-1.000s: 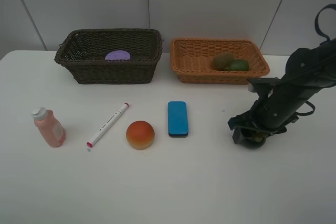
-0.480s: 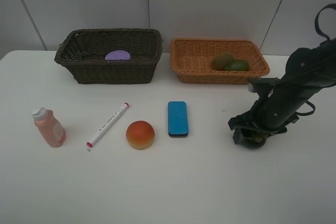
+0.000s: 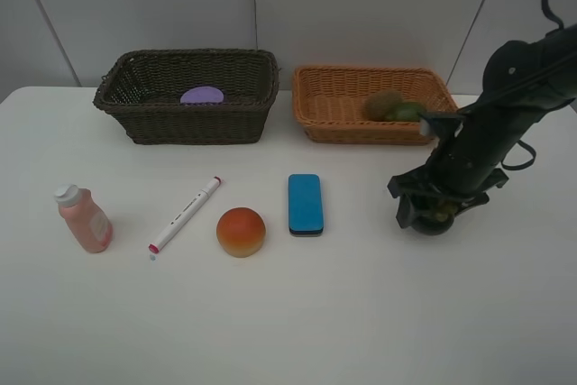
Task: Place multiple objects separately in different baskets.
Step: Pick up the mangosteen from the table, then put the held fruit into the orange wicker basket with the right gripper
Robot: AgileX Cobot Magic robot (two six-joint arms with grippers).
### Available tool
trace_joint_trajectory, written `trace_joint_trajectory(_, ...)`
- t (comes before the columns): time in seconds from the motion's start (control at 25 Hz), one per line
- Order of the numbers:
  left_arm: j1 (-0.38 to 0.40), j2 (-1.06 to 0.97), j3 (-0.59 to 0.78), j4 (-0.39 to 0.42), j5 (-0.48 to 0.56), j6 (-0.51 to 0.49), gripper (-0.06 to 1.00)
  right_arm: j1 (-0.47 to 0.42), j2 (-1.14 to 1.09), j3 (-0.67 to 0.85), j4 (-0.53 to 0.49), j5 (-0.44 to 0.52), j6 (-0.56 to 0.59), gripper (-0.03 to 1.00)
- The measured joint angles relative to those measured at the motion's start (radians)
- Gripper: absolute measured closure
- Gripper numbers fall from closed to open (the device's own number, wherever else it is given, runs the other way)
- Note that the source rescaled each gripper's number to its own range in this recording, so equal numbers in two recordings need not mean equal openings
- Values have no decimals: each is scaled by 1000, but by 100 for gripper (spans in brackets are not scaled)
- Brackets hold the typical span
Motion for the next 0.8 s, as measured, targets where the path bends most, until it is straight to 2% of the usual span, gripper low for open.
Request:
trace_joint_trajectory(0.36,0,0,0,0,0,0,-6,0,1,-199,-5,91,0,75)
trace_joint_trajectory(0.6,0,0,0,0,0,0,-6,0,1,-334,-29,88,0,75)
trace_joint_trajectory(0.8,0,0,0,0,0,0,-6,0,11,-429,-53,47,-1,75)
